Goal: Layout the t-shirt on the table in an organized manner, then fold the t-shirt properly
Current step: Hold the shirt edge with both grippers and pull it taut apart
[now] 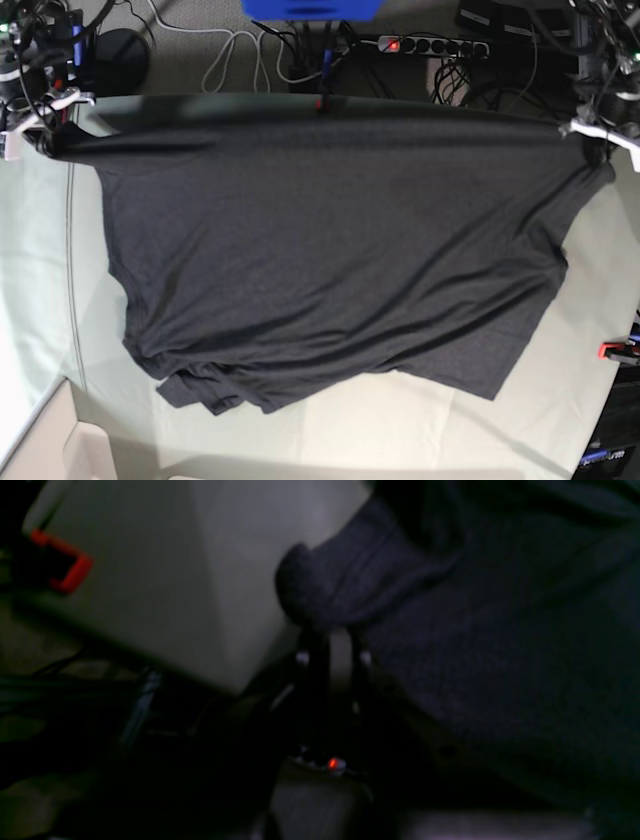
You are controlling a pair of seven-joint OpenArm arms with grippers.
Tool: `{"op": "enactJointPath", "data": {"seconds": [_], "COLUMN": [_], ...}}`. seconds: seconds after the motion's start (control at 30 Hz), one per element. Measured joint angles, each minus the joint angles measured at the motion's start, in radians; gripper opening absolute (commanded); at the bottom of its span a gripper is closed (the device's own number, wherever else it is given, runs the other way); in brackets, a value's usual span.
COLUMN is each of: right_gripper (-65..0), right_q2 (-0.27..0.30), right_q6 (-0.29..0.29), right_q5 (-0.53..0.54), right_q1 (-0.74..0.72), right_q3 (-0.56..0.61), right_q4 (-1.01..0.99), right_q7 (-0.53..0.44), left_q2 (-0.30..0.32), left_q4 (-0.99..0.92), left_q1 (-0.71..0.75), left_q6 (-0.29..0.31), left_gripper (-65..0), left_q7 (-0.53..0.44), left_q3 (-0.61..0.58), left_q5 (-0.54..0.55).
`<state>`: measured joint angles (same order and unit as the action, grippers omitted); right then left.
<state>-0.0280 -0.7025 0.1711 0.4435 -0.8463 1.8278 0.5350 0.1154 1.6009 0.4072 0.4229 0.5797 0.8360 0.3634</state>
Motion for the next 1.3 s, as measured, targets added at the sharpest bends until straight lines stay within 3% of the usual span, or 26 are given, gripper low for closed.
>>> {"op": "enactJointPath", "data": {"seconds": [0.43, 0.6, 0.83, 1.17, 1.3], "right_gripper": [-65.0, -65.0, -65.0, -65.0, -65.0], "right_q2": [0.006, 0.006, 0.004, 0.011, 0.028], "right_q6": [0.0, -0.007, -0.006, -0.003, -0.003], "right_q5": [0.035, 0.035, 0.027, 0.027, -0.036], "right_q1": [0.038, 0.044, 0.037, -0.042, -0.093], "right_q3": [-0.015, -0.081, -0.051, 0.029, 0.029], "right_q4": [0.002, 0.001, 0.0, -0.051, -0.139], "right_q7": [0.001, 0.003, 0.002, -0.005, -0.001], "left_q2": [-0.003, -0.03, -0.032, -0.03, -0.027], "left_q4": [0.096, 0.111, 0.114, 0.048, -0.005], "left_q1": [0.044, 0.055, 0.046, -0.087, -0.144], "left_q6": [0.003, 0.008, 0.008, -0.004, 0.001], "left_gripper": [-64.9, -64.9, -64.9, -64.6, -64.6], "left_q7": [-0.007, -0.003, -0.004, 0.005, -0.007], "left_q3": [0.0, 0.069, 0.065, 0.066, 0.065], "left_q5": [0.001, 0.008, 0.001, -0.018, -0.023]}}
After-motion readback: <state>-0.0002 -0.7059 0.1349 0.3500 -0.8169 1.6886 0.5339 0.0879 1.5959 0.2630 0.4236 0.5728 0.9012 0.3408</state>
